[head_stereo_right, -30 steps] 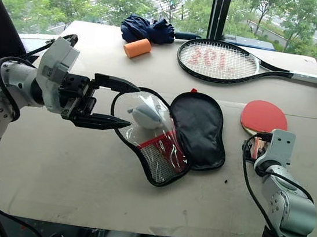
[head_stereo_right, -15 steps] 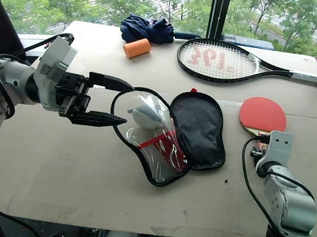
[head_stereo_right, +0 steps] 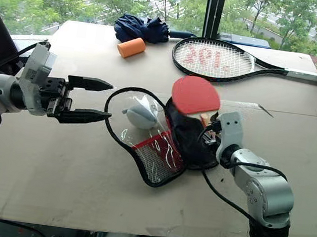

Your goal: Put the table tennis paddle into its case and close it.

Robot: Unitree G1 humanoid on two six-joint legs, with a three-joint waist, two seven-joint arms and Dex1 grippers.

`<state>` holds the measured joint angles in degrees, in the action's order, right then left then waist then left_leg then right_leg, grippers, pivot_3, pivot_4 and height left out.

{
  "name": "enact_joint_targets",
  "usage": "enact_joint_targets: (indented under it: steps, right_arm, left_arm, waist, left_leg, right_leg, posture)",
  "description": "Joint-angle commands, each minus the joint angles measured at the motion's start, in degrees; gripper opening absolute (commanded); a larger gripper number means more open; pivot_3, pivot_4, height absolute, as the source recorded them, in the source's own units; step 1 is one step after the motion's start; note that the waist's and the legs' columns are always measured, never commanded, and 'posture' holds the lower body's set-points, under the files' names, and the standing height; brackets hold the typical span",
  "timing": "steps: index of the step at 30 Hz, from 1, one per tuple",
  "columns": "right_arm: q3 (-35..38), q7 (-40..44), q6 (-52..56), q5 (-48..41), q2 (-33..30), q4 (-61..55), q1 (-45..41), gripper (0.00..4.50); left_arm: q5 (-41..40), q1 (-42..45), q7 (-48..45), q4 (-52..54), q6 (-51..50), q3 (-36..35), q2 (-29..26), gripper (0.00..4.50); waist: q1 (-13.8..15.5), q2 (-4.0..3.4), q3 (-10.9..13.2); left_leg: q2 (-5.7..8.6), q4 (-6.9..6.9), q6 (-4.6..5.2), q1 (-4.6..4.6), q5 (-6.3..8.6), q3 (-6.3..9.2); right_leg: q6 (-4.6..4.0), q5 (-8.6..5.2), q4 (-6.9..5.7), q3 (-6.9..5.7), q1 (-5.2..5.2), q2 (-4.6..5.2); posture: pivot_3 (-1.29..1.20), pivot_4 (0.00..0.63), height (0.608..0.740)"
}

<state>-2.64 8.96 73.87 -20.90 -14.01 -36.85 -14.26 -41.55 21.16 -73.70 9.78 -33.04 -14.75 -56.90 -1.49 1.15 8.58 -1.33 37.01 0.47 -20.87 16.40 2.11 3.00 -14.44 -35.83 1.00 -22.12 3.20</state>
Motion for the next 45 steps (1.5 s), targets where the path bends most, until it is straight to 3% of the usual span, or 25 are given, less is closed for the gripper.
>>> enact_joint_targets:
  steps: [1, 6, 9, 17, 45]
  right_arm:
    - [0.4, -1.0, 1.4, 0.0, 0.1, -4.5, 0.2, 1.16]
    - [0.6, -3.5, 2.5, 1.0, 2.4, -5.9, 1.1, 1.16]
    - [0.9, -5.1, -3.2, 2.5, 4.1, -8.1, 1.9, 1.16]
    - [1.8, -5.0, 0.6, 1.9, 4.3, -14.6, 8.2, 1.16]
    - [-4.3, -4.0, -5.5, 4.9, 3.3, -8.7, 11.3, 1.16]
  left_arm:
    - [-0.4, -0.5, -0.1, 1.4, 0.6, -3.0, -1.4, 4.50]
    - [-0.6, -0.8, -0.5, 1.2, 0.6, -3.1, -1.8, 4.50]
    - [-0.6, 0.1, -1.2, 0.3, 0.6, -2.5, -2.2, 4.50]
    - [0.6, 4.0, -3.3, -2.2, 1.2, 0.8, -1.8, 4.50]
    - [2.3, 8.9, -5.2, -4.6, 1.2, 4.0, -1.5, 4.50]
  waist:
    - [0.1, 0.07, 0.0]
    - [0.1, 0.08, 0.1]
    - [0.0, 0.07, 0.1]
    - [0.0, 0.12, 0.0]
    - [-0.7, 0.14, 0.0]
  left_leg:
    - [0.00, 0.01, 0.00, 0.00, 0.00, -0.03]
    - [0.03, 0.07, 0.00, 0.03, 0.00, -0.09]
    - [0.00, 0.05, 0.00, 0.03, 0.00, -0.08]
    - [0.00, 0.00, -0.01, 0.01, 0.00, -0.10]
    - [0.00, 0.02, -0.01, 0.03, 0.00, -0.11]
  right_leg:
    - [0.00, 0.00, 0.00, 0.04, 0.00, 0.01]
    - [-0.02, -0.01, -0.03, 0.18, -0.02, 0.00]
    - [0.01, 0.00, -0.06, 0.17, -0.06, -0.06]
    - [0.08, 0.04, -0.05, 0.19, -0.10, -0.07]
    - [0.09, 0.05, -0.08, 0.22, -0.10, -0.10]
  posture:
    - [0.00, 0.150, 0.740]
    - [0.00, 0.150, 0.740]
    - [0.00, 0.150, 0.740]
    - [0.00, 0.150, 0.740]
    - [0.00, 0.150, 0.740]
